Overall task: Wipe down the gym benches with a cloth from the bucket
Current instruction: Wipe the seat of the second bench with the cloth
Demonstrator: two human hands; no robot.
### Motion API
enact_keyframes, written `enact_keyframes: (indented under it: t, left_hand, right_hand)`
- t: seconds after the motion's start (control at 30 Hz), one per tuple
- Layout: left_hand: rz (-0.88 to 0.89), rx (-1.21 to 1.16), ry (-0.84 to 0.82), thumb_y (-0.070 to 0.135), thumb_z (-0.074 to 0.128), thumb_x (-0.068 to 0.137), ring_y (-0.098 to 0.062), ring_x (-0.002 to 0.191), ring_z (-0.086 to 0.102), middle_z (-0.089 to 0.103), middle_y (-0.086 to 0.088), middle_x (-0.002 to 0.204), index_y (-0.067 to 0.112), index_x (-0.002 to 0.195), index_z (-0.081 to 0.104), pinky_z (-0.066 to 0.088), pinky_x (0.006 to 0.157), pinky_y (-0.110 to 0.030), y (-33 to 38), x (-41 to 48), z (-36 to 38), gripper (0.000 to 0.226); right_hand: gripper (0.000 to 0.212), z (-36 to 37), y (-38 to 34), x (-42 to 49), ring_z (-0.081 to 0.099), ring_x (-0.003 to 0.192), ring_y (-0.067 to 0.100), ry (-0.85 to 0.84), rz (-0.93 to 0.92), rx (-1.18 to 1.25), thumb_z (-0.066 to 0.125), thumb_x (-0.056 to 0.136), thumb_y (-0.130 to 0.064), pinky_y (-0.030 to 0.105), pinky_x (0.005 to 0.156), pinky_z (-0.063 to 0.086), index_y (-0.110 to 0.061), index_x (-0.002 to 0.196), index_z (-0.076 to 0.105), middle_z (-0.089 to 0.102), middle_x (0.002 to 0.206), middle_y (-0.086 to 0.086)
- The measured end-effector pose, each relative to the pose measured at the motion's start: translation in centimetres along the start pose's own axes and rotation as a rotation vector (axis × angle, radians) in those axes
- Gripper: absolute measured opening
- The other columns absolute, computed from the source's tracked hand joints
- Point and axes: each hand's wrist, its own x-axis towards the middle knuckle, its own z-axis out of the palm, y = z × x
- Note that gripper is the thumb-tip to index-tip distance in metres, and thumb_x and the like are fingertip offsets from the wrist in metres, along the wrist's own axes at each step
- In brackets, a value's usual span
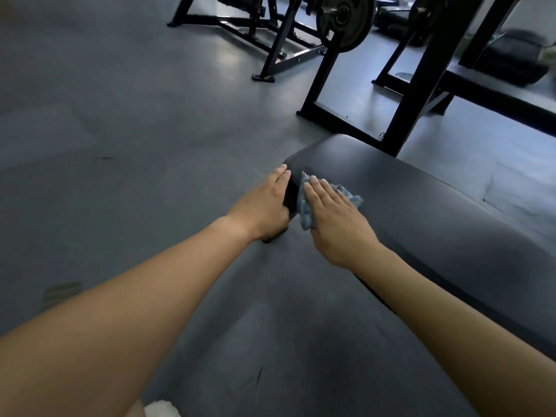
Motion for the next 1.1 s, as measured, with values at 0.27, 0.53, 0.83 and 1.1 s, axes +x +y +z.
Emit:
enact_keyframes:
  t: [0.27,0.53,0.83,1.1]
  left_hand:
    - [-0.065,-0.284,0.028,0.007,0.052,0.085,-0.023,0.147,0.038,0.032,-0.005,0.164,0.01,0.158,0.033,0.032,0.119,-0.03,-0.2,1.0,-0.9,0.076]
    - [-0.107,-0.236,0.028,0.008,0.056,0.085,-0.031,0.12,0.057,0.052,-0.006,0.142,0.016,0.141,0.046,0.042,0.09,-0.031,0.5,0.7,-0.9,0.057]
    - [-0.069,-0.082,-0.049,0.008,0.048,0.092,-0.023,0.156,0.02,0.008,-0.006,0.173,0.011,0.16,0.026,0.023,0.124,-0.037,1.3,0.1,-1.0,0.071]
    - [0.046,-0.017,0.064,0.014,0.048,0.099,-0.031,0.153,0.025,0.028,-0.018,0.163,0.001,0.146,0.045,0.027,0.123,-0.041,2.7,0.2,0.6,0.049]
  right_hand:
    - [0.075,-0.4,-1.3,9.2,0.001,0.157,0.021,-0.031,0.067,0.077,0.049,0.099,-0.032,0.042,0.127,0.005,-0.019,0.162,0.01,0.003,0.17,0.001]
    - [0.072,-0.5,-0.2,2.3,-0.003,0.156,0.015,-0.001,-0.026,0.084,0.042,0.102,-0.03,0.029,0.126,-0.003,-0.018,0.163,0.005,-0.001,0.17,0.0]
    - [0.065,-1.3,2.7,7.7,-0.001,0.156,0.014,-0.077,0.262,0.271,0.024,0.106,-0.054,0.037,0.127,-0.001,-0.023,0.162,0.013,0.003,0.17,-0.003]
    - [0.065,-1.1,1.3,1.7,-0.005,0.156,0.014,-0.059,0.143,0.214,0.025,0.106,-0.049,0.034,0.125,-0.004,-0.022,0.163,0.009,0.0,0.17,-0.002]
